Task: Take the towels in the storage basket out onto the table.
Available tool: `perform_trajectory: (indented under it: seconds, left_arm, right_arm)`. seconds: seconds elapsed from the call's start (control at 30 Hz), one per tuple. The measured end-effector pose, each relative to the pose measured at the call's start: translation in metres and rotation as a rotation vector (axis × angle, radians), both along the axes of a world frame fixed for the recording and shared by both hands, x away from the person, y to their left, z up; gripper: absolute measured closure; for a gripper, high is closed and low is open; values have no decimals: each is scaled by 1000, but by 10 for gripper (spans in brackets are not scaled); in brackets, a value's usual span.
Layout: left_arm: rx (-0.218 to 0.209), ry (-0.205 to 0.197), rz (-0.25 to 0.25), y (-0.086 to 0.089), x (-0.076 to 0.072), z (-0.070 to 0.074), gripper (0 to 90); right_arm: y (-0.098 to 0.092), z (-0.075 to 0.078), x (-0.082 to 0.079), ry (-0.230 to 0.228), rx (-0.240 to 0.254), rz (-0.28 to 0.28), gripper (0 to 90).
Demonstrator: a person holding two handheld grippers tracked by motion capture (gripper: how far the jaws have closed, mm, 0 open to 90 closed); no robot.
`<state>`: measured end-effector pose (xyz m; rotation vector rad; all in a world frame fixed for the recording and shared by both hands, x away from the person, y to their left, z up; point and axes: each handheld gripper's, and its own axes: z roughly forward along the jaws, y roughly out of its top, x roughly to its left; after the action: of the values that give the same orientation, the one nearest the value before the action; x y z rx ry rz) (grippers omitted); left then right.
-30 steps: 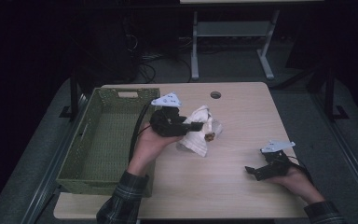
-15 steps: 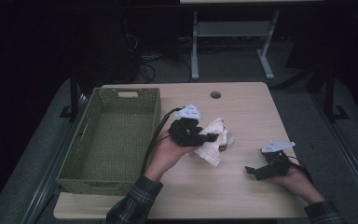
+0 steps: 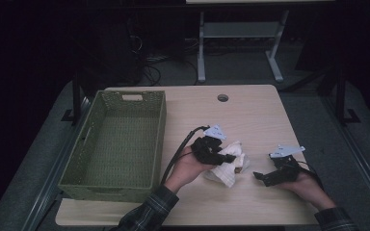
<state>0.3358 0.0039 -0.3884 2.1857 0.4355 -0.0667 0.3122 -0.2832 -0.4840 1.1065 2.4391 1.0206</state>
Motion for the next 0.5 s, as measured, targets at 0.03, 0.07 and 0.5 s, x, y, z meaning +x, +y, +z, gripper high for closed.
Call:
perform_trajectory:
  seconds: [0.03, 0.07, 0.5]
  left_arm:
    - [15, 9, -1, -3, 1, -9, 771]
    - [20, 14, -4, -4, 1, -13, 771]
    - [155, 41, -40, -23, 4, -65, 747]
  right_arm:
    - [0, 0, 0, 0, 0, 0, 0]
    - [0, 0, 0, 0, 0, 0, 0]
    - [0, 0, 0, 0, 0, 1, 0]
